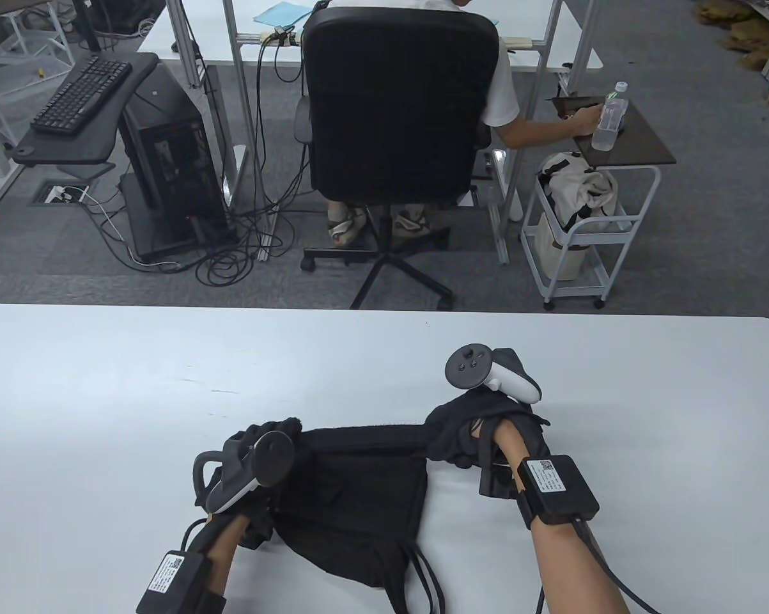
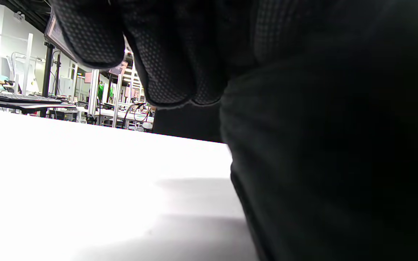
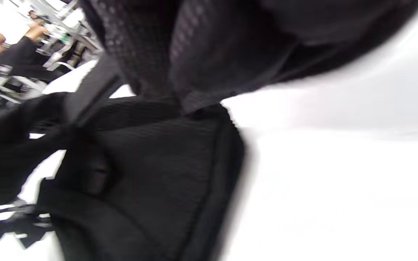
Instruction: Pull shoulder strap to tighten
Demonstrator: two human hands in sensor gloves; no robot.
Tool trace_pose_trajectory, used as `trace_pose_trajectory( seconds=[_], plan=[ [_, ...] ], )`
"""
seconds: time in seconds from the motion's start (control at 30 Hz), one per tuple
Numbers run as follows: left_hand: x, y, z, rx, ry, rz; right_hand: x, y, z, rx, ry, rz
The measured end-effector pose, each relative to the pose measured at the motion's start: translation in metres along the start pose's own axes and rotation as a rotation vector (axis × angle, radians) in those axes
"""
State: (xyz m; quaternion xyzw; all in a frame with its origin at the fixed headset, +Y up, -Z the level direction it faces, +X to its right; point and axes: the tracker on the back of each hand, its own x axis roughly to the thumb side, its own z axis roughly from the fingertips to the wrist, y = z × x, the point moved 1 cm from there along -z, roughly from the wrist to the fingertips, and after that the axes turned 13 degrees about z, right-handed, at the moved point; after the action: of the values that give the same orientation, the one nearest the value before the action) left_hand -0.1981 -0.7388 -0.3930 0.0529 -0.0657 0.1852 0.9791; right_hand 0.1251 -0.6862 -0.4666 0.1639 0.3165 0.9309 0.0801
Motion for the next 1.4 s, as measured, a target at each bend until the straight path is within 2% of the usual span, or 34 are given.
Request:
trace_pose_trajectory(
  seconds=[0.07, 0.13, 0.2, 0.3, 0.4, 0.47, 0.53, 0.63, 0.7, 0.83, 0.93, 1.03, 1.07, 1.1, 1.17, 1.27, 1.4],
  plan=[
    [-0.002, 0.000, 0.001, 0.006, 0.009, -0.043, -0.004, 0.003, 0.003, 0.060, -0.022, -0.012],
    [-0.004, -0.002, 0.000, -0.001, 0.014, -0.010, -0.008, 0.005, 0.005, 0.051, -0.050, -0.035],
    [0.000, -0.005, 0.000, -0.001, 0.011, -0.009, -0.014, 0.001, 0.005, -0.047, 0.005, 0.019],
    [0.009, -0.007, 0.001, 0.013, 0.003, -0.043, -0.022, -0.008, 0.004, -0.138, 0.092, 0.026],
    [0.016, -0.011, 0.002, 0.020, 0.038, -0.002, -0.022, -0.034, 0.009, -0.369, 0.152, 0.052],
    [0.018, -0.013, 0.002, 0.037, 0.051, 0.022, -0.019, -0.044, 0.012, -0.407, 0.152, 0.053],
    [0.019, -0.012, 0.003, 0.043, 0.043, 0.001, -0.016, -0.048, 0.014, -0.392, 0.135, 0.031],
    [0.016, -0.012, 0.002, 0.020, 0.029, 0.006, -0.021, -0.035, 0.014, -0.284, 0.050, -0.008],
    [0.016, -0.015, 0.002, 0.000, 0.031, -0.036, -0.032, -0.016, 0.010, -0.230, 0.016, -0.035],
    [0.021, -0.021, 0.002, -0.033, -0.001, -0.140, -0.056, 0.023, -0.002, -0.203, -0.038, -0.226],
    [0.022, -0.020, 0.002, -0.043, -0.003, -0.152, -0.078, 0.040, -0.004, -0.298, -0.075, -0.458],
    [0.018, -0.011, 0.002, -0.038, 0.010, -0.093, -0.097, 0.042, 0.010, -0.497, -0.100, -0.664],
    [0.017, -0.007, 0.002, -0.039, 0.011, -0.074, -0.099, 0.039, 0.018, -0.553, -0.096, -0.680],
    [0.017, -0.002, 0.002, -0.041, 0.014, -0.056, -0.098, 0.035, 0.025, -0.578, -0.082, -0.639],
    [0.018, 0.010, 0.004, -0.026, 0.013, -0.002, -0.088, 0.024, 0.045, -0.602, -0.067, -0.439],
    [0.025, 0.032, 0.011, 0.019, -0.003, 0.028, -0.058, 0.011, 0.077, -0.646, -0.028, -0.178],
    [0.036, 0.052, 0.028, 0.059, -0.036, 0.035, -0.027, 0.009, 0.109, -0.729, 0.042, -0.005]
  ],
)
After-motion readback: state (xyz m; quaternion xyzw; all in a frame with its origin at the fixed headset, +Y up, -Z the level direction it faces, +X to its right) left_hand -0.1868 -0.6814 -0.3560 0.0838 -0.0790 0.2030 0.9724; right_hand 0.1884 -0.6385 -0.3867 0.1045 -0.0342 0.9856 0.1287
